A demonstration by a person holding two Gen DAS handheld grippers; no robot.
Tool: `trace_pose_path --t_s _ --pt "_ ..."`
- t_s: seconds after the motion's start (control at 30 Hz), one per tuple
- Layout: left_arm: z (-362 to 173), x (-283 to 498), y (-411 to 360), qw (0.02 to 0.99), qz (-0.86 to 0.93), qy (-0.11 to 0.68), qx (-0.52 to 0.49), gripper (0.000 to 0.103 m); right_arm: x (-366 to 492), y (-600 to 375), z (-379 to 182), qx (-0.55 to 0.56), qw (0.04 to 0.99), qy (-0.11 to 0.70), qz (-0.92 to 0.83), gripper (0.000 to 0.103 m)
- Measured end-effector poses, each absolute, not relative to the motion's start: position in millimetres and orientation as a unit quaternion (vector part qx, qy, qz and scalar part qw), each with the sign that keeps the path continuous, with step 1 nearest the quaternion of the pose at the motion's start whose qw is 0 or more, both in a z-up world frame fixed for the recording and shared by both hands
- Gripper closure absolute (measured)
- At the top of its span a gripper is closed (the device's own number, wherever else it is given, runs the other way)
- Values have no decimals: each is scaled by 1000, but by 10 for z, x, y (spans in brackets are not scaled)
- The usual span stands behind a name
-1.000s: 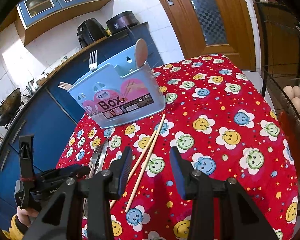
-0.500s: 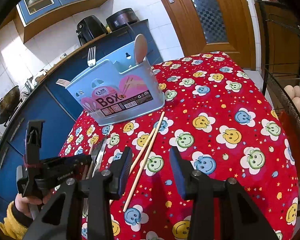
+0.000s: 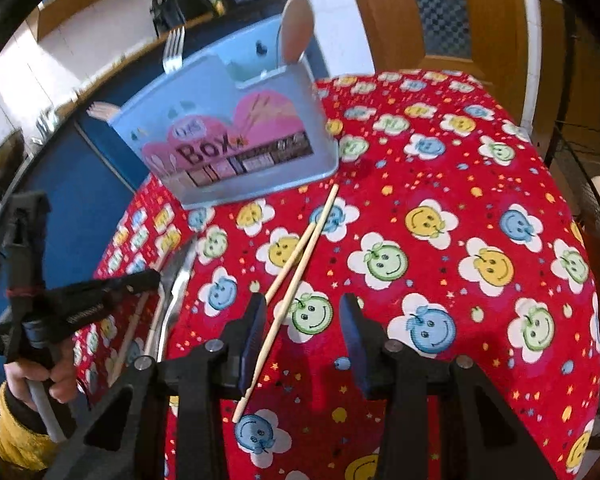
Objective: Organize utensils
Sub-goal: 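Grasp a wooden chopstick with the left tool while the right tool grasps another chopstick, then lift both chopsticks upright and carry them to the blue box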
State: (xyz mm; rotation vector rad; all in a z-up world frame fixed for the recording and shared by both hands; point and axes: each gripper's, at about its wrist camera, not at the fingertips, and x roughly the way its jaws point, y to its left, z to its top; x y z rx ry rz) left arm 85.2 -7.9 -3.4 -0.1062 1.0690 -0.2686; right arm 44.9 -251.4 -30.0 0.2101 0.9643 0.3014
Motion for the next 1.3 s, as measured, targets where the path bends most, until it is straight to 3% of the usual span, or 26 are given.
trace_pose_path --t_s 0.3,0.57,0.77,1.07,1.3 --pt "112 776 89 862 -149 475 -94 99 760 -2277 -357 39 833 533 144 80" --pt "281 696 191 878 -163 437 -110 99 1015 -2151 -391 3 792 595 134 91" --pt "386 655 262 886 -171 415 -118 99 1149 -2199 -414 23 768 626 134 92" --pt "567 564 245 896 -182 387 -121 99 1086 -2455 -424 92 771 612 153 97" --pt "813 439 265 909 -190 350 -120 99 756 -2757 -266 154 799 553 180 97"
